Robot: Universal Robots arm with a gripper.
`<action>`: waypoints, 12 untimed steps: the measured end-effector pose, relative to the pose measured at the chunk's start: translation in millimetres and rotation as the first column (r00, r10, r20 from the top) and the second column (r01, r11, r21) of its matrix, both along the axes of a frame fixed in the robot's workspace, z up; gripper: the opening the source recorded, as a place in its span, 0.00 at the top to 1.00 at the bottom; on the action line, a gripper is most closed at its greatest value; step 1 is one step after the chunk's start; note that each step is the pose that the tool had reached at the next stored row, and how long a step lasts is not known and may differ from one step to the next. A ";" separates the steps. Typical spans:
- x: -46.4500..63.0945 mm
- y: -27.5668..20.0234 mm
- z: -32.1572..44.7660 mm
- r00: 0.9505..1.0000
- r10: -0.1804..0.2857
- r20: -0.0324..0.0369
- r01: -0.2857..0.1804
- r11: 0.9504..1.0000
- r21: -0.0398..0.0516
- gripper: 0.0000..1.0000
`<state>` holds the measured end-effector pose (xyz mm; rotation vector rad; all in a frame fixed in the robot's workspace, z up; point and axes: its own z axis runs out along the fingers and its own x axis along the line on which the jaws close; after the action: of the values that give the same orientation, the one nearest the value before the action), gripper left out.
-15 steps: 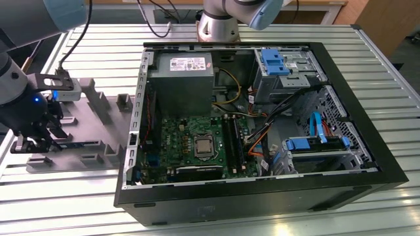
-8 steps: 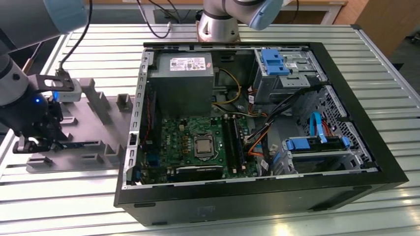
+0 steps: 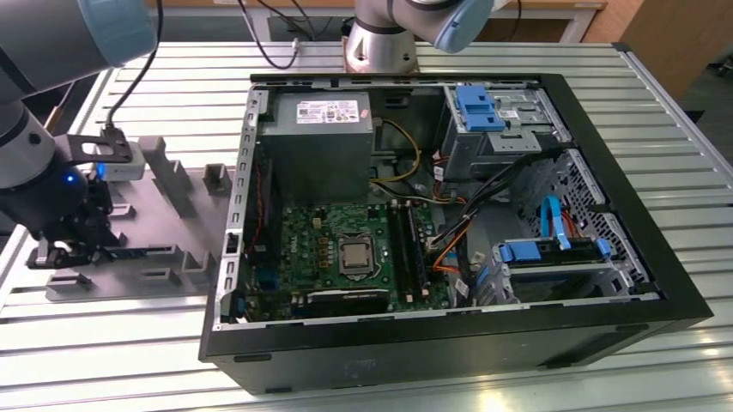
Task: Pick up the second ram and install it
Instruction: 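Pick up the second ram and move it above second insertion slot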
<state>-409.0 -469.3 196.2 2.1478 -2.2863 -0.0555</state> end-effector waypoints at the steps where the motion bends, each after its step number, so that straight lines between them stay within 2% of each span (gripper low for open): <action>1: -0.3 0.2 -1.3 1.000 0.000 0.001 0.000 1.000 -0.001 0.69; 5: -0.7 0.3 -3.7 1.000 0.000 0.006 0.000 1.000 -0.003 0.69; 12: -0.5 0.4 -5.4 1.000 0.000 0.006 0.000 1.000 -0.002 0.69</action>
<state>-409.5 -468.8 190.8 2.1500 -2.2885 -0.0460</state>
